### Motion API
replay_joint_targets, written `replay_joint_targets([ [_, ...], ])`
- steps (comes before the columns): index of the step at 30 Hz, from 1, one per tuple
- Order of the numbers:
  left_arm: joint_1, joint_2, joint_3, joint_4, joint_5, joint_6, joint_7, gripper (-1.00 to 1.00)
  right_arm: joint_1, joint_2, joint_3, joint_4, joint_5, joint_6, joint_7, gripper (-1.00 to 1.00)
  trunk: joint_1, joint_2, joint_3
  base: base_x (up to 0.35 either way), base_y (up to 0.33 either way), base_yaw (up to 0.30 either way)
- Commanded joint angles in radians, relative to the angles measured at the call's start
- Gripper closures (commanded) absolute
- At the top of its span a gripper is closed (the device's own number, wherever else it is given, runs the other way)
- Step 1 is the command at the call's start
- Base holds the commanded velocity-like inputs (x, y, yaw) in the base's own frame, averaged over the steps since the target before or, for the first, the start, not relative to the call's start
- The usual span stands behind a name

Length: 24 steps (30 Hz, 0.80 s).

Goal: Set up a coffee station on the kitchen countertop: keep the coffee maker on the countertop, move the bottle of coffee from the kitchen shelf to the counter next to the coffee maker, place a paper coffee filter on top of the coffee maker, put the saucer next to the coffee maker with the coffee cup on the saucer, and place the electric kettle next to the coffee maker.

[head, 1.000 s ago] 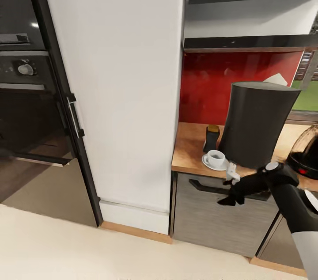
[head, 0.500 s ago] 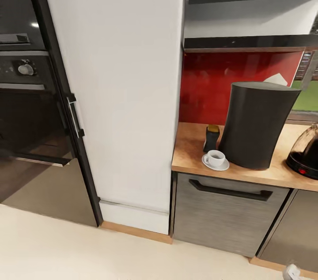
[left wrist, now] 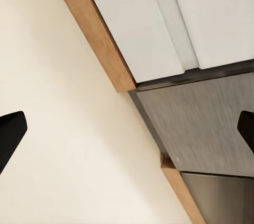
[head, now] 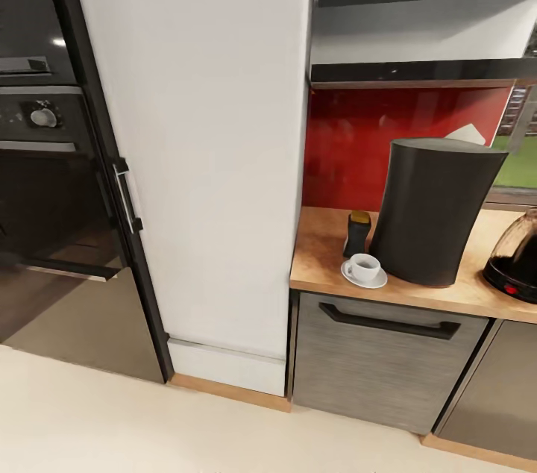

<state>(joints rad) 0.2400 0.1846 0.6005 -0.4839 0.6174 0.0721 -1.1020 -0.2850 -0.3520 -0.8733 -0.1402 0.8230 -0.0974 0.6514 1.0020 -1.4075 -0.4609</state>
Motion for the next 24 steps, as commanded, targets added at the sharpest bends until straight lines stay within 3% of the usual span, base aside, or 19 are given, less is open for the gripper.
replay_joint_targets([
  [1,0.0,0.0,-0.001,-0.001,0.005,0.008,-0.002,-1.0,-0.001,0.001,-0.007,0.002,0.026,-0.005,-0.002,-1.0,0.0,-0.001,-0.001,0.0,0.0,0.0],
  [9,0.0,0.0,-0.001,-0.001,0.005,0.008,-0.002,-1.0,0.0,0.004,-0.007,0.005,0.051,-0.005,-0.014,-1.0,0.0,-0.001,-0.001,0.0,0.0,0.0],
  [17,0.0,-0.001,0.0,-0.001,0.005,0.008,-0.002,-1.0,0.0,0.035,-0.008,0.008,0.052,-0.005,-0.017,-1.0,0.0,-0.001,-0.001,0.0,0.0,0.0],
  [21,0.0,-0.001,0.001,-0.001,0.005,0.008,-0.002,-1.0,0.0,0.095,-0.008,0.034,0.052,-0.005,-0.018,-1.0,0.0,-0.001,-0.001,0.0,0.0,0.0],
  [24,0.0,-0.001,0.001,-0.001,0.005,0.008,-0.002,-1.0,0.0,0.166,-0.009,0.087,0.051,-0.005,-0.018,-1.0,0.0,-0.001,-0.001,0.0,0.0,0.0],
])
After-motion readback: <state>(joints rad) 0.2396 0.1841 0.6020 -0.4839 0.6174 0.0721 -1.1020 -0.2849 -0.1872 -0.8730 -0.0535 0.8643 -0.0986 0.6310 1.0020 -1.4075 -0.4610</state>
